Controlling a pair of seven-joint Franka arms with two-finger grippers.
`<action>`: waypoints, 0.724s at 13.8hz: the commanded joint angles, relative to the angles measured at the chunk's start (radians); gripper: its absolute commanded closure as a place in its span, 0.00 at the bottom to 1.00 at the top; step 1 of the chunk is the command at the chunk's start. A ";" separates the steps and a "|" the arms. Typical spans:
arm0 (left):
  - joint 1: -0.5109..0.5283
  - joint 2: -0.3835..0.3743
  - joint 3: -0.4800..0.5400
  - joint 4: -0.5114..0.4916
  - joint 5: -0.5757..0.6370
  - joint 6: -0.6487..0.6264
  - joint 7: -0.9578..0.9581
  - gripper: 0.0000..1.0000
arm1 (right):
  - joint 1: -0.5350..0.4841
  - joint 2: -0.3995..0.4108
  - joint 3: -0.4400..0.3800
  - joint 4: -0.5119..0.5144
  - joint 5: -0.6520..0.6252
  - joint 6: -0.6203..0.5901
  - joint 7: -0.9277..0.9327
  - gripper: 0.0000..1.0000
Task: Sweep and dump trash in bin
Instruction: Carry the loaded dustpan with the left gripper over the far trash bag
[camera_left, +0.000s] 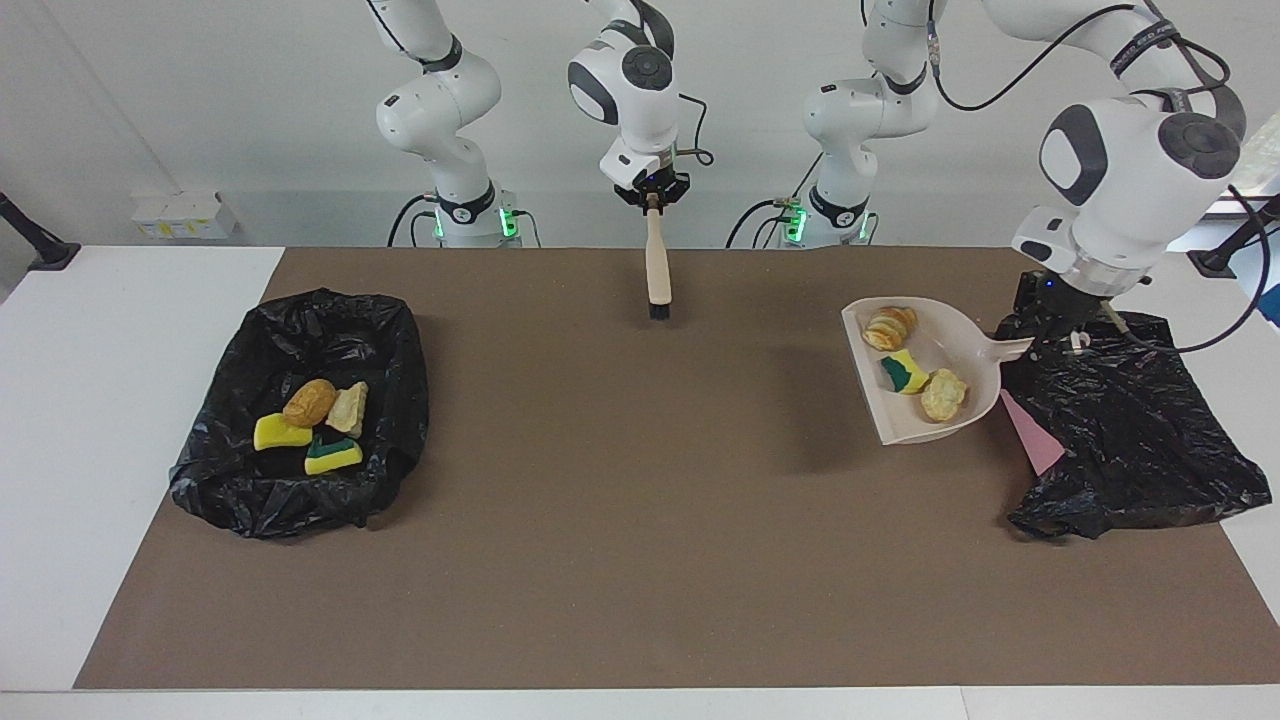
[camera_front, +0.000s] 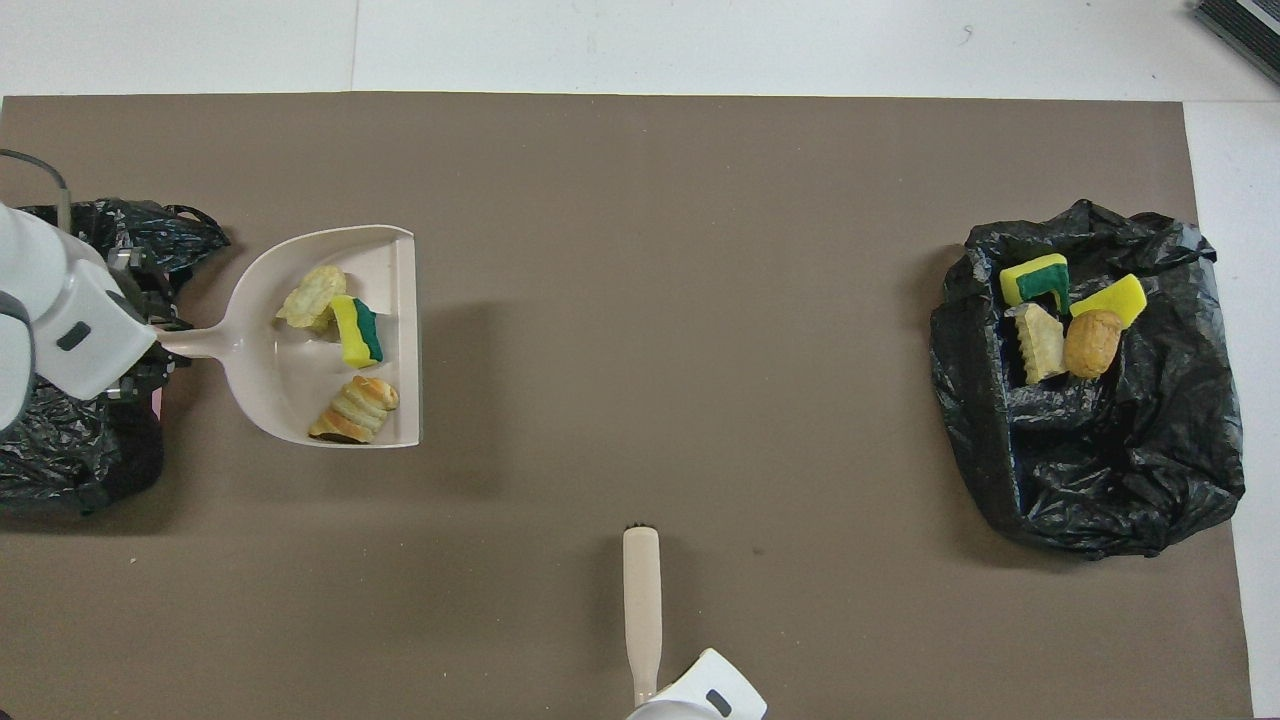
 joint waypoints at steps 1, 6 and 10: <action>0.115 0.015 -0.004 0.061 -0.017 -0.052 0.138 1.00 | 0.056 0.014 0.002 -0.056 0.027 0.100 0.044 1.00; 0.295 0.022 0.000 0.089 0.064 -0.020 0.269 1.00 | 0.087 0.037 0.002 -0.107 0.027 0.189 0.082 1.00; 0.349 0.033 0.002 0.107 0.195 0.094 0.253 1.00 | 0.096 0.051 0.000 -0.093 0.029 0.188 0.120 0.53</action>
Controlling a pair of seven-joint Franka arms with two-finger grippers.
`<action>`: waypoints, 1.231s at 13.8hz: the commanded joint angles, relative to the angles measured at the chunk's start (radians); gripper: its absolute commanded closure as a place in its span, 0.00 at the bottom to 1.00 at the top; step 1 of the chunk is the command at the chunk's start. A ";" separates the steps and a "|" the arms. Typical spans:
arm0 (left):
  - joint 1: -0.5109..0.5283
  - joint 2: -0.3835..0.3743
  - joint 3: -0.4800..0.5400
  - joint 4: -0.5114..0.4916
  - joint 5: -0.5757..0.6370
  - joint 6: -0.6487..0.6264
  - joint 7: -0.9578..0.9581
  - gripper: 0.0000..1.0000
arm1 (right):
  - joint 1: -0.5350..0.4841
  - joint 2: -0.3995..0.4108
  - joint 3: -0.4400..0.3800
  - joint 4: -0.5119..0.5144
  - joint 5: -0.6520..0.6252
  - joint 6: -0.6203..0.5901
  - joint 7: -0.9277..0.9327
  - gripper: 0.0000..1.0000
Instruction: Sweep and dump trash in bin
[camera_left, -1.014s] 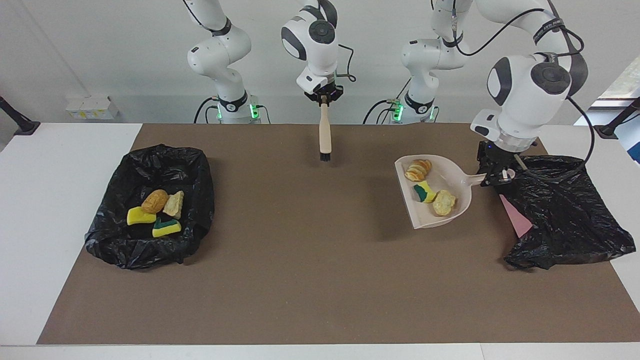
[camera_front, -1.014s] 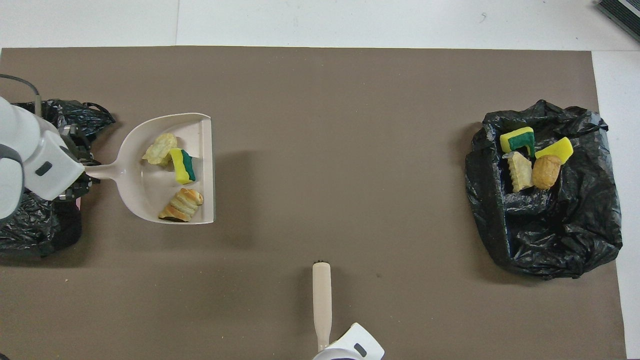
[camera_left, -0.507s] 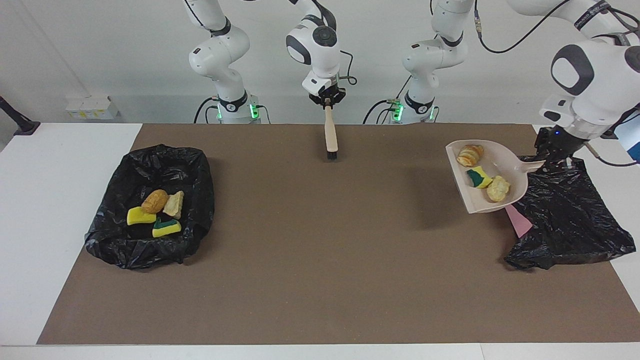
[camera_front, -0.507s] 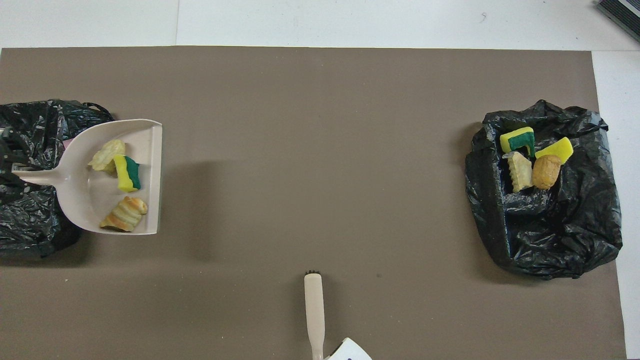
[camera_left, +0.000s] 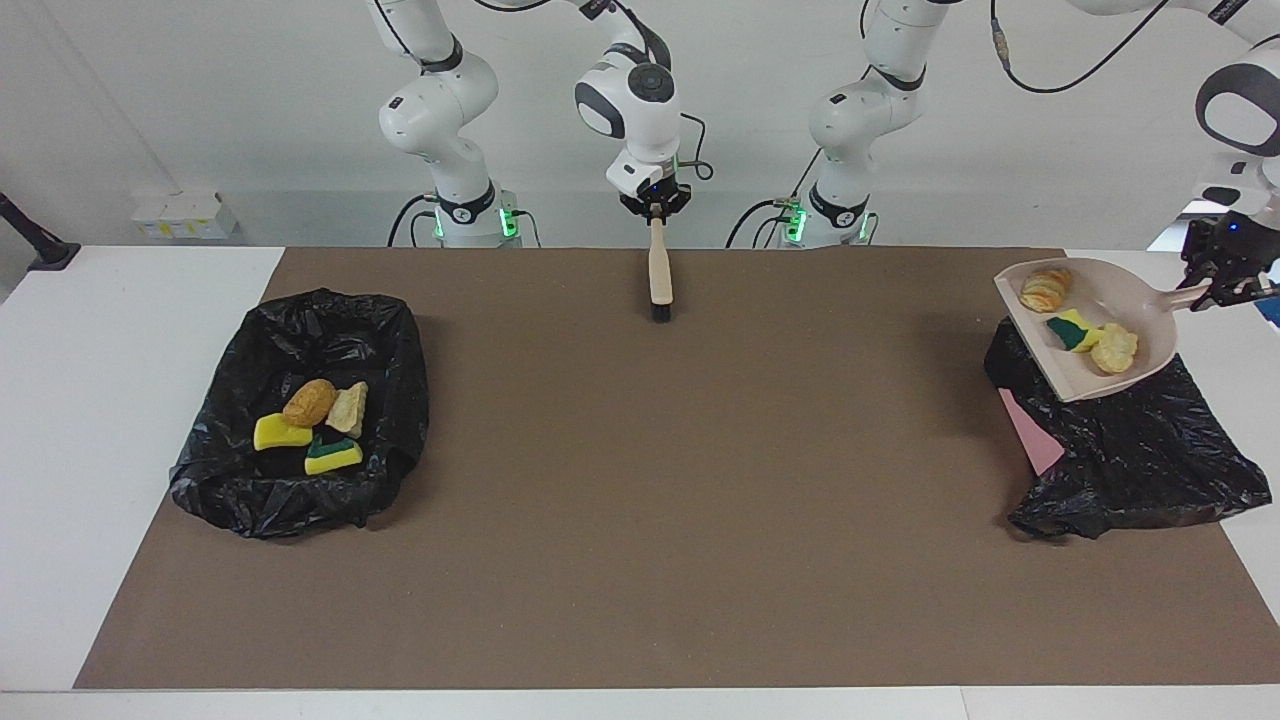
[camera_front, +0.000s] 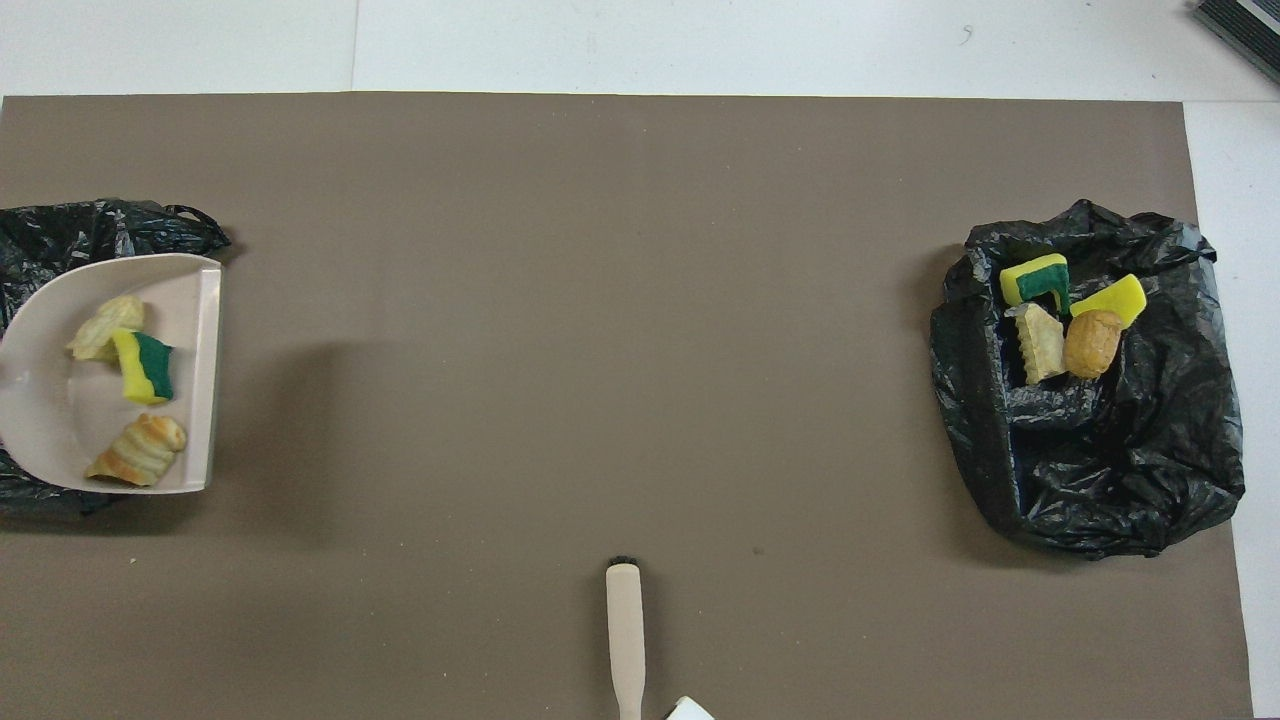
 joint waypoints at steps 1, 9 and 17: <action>0.018 0.022 -0.011 0.032 0.087 0.039 -0.028 1.00 | 0.003 0.003 -0.001 0.003 0.028 0.017 0.026 0.38; -0.117 -0.012 -0.012 -0.043 0.581 0.062 -0.393 1.00 | -0.200 -0.013 -0.012 0.144 -0.029 -0.054 0.010 0.08; -0.232 -0.023 -0.012 -0.049 0.951 -0.109 -0.611 1.00 | -0.598 -0.033 -0.010 0.522 -0.224 -0.414 -0.160 0.00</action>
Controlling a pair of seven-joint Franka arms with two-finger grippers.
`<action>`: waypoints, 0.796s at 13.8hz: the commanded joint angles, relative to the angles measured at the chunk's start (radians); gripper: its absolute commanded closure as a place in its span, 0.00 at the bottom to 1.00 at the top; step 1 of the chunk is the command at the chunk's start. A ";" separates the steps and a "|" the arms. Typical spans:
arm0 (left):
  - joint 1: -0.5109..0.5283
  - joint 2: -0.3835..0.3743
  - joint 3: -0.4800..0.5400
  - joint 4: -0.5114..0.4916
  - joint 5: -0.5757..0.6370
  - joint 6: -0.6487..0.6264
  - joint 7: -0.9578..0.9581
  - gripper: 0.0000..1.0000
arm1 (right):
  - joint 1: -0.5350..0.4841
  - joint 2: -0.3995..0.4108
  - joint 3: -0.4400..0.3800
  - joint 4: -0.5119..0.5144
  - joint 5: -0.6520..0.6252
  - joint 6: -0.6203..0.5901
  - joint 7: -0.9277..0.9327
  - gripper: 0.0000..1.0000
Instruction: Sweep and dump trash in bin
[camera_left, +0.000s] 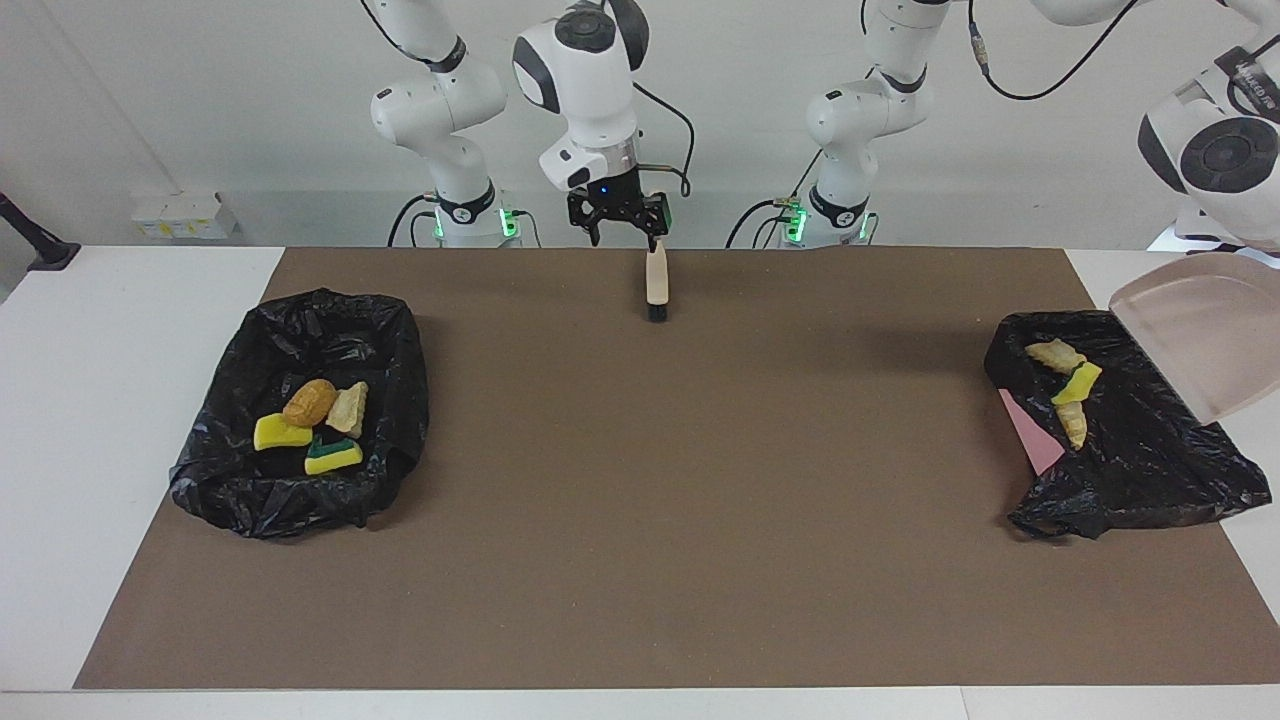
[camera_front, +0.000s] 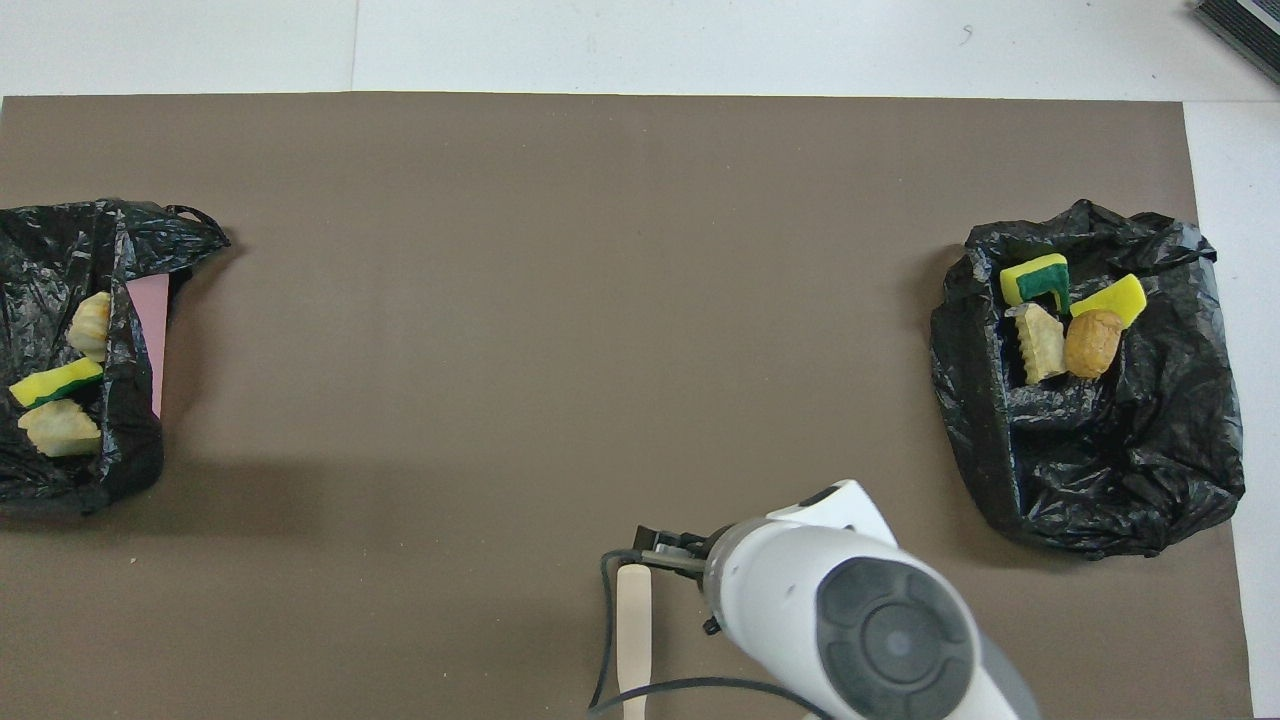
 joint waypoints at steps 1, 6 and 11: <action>-0.063 -0.029 0.011 -0.022 0.087 -0.075 -0.070 1.00 | -0.140 0.012 0.014 0.126 -0.019 -0.109 -0.126 0.00; -0.132 -0.029 0.011 -0.021 0.172 -0.121 -0.098 1.00 | -0.272 0.107 0.014 0.356 -0.130 -0.279 -0.218 0.00; -0.171 -0.029 0.005 -0.019 0.207 -0.181 -0.132 1.00 | -0.367 0.196 0.014 0.541 -0.169 -0.432 -0.353 0.00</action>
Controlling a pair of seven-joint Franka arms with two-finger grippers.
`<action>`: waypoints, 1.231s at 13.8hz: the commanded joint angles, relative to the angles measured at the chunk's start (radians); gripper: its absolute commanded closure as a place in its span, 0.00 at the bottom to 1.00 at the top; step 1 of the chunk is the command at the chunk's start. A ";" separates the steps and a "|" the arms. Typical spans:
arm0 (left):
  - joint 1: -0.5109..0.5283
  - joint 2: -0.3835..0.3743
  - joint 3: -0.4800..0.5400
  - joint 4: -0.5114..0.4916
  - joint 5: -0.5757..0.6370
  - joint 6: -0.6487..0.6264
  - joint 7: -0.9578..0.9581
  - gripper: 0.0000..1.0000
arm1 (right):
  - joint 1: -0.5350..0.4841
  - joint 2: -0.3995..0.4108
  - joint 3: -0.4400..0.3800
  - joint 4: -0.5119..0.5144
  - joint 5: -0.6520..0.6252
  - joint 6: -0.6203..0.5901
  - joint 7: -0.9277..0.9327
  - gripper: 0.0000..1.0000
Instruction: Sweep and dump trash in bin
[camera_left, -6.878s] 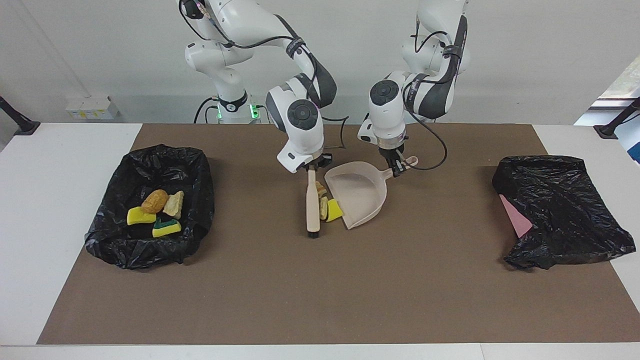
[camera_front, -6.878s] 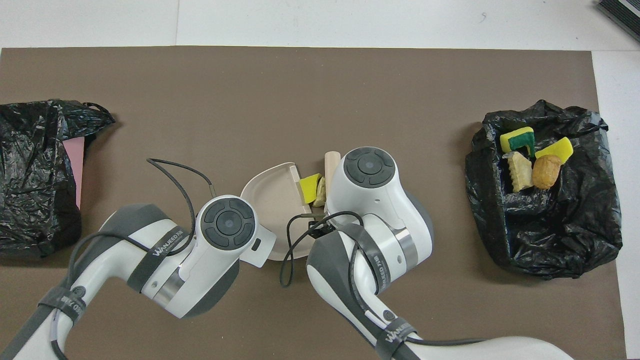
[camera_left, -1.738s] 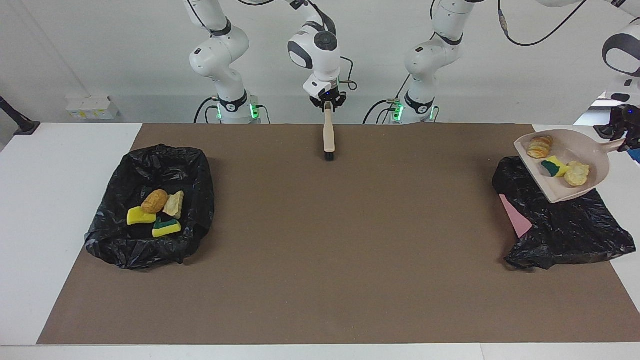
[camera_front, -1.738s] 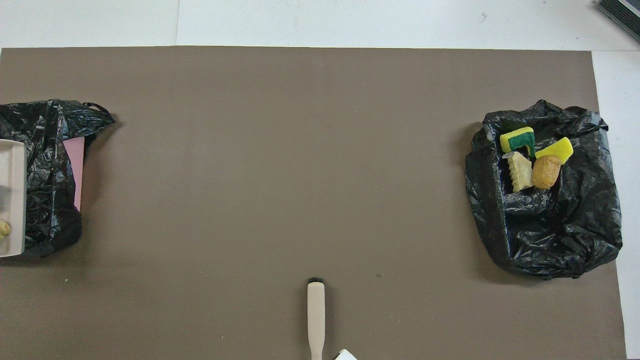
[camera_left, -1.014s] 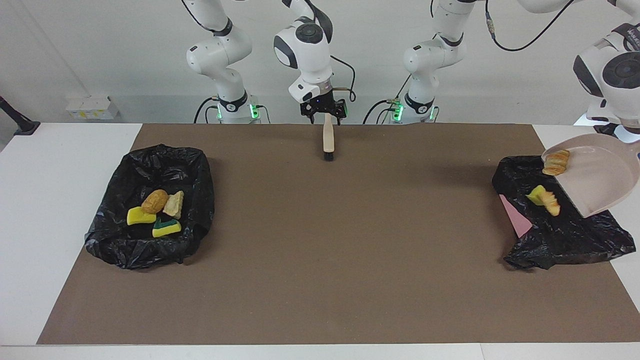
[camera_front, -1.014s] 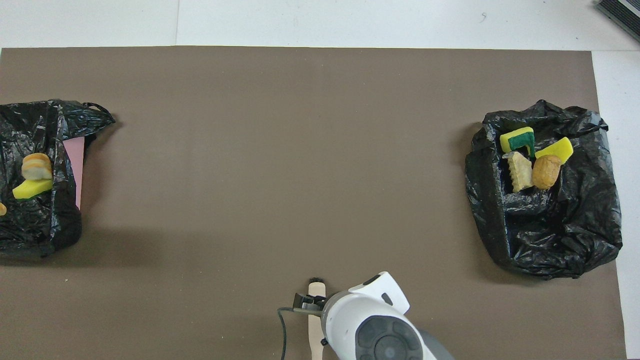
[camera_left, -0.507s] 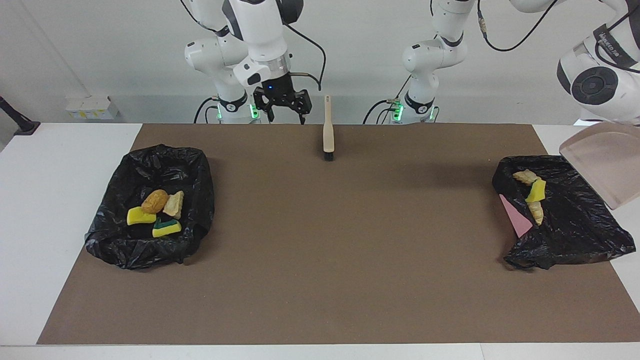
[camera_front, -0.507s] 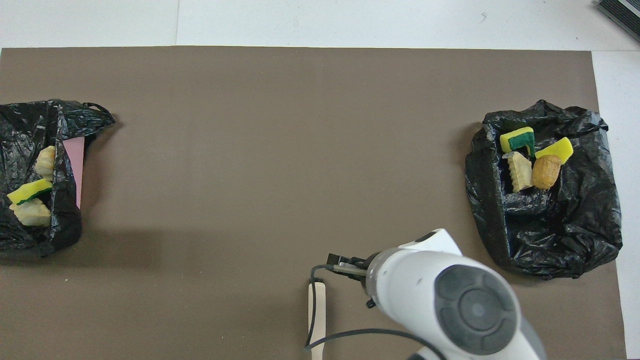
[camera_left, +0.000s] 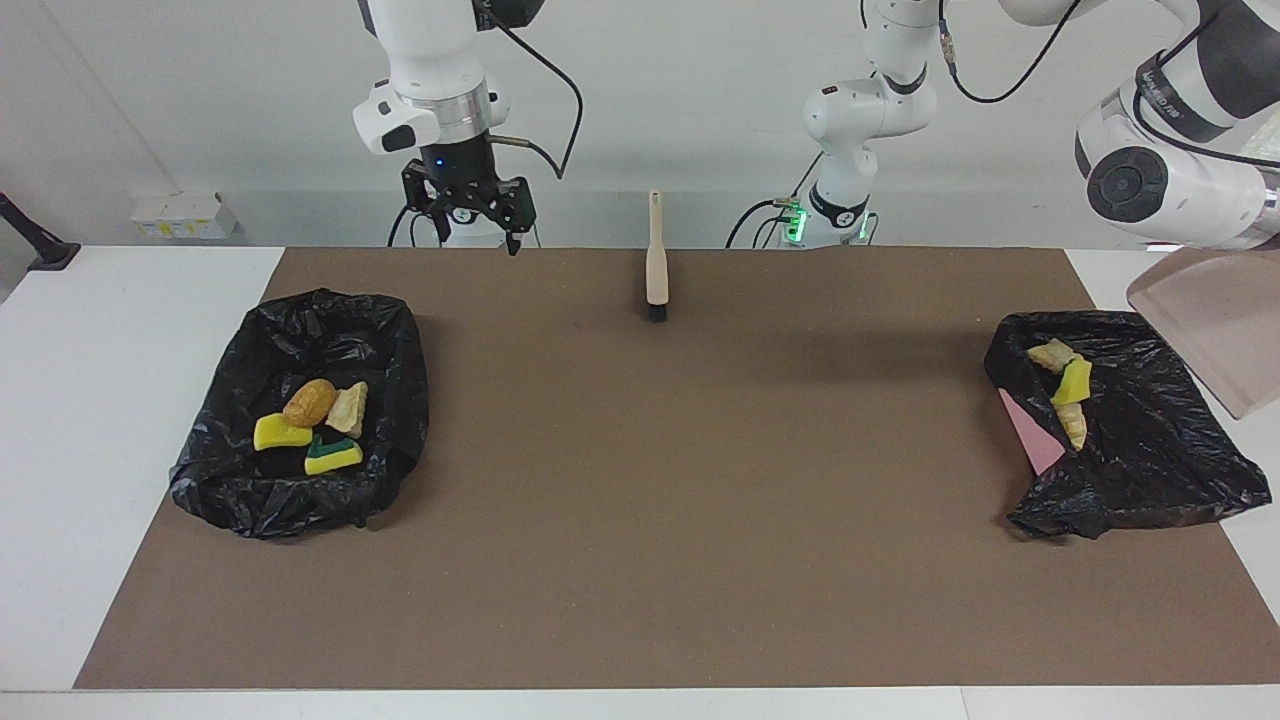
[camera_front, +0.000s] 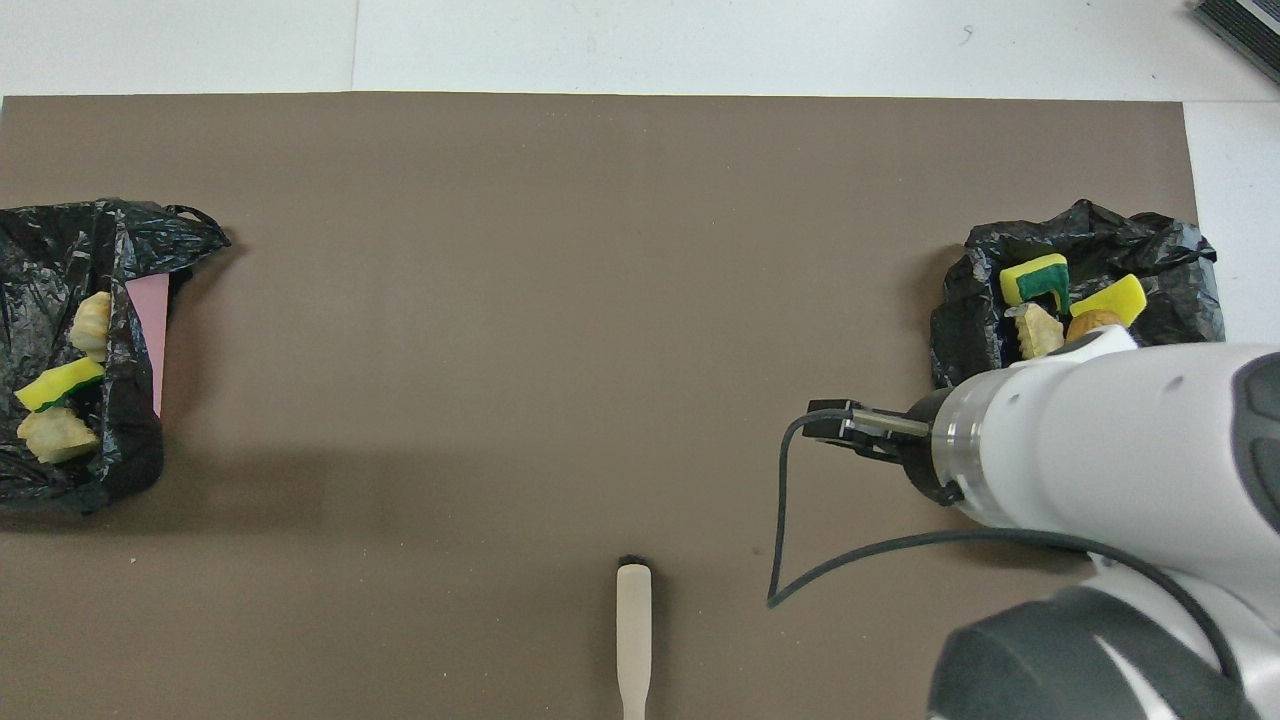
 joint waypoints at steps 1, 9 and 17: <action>-0.019 -0.020 0.005 -0.019 0.026 -0.022 -0.023 1.00 | -0.049 0.091 0.014 0.138 -0.022 -0.102 -0.075 0.00; -0.081 -0.016 0.001 -0.012 -0.205 -0.028 -0.028 1.00 | -0.107 0.114 0.014 0.175 -0.007 -0.118 -0.185 0.00; -0.155 -0.028 0.001 -0.025 -0.704 -0.082 -0.253 1.00 | -0.138 0.104 0.008 0.159 -0.001 -0.122 -0.251 0.00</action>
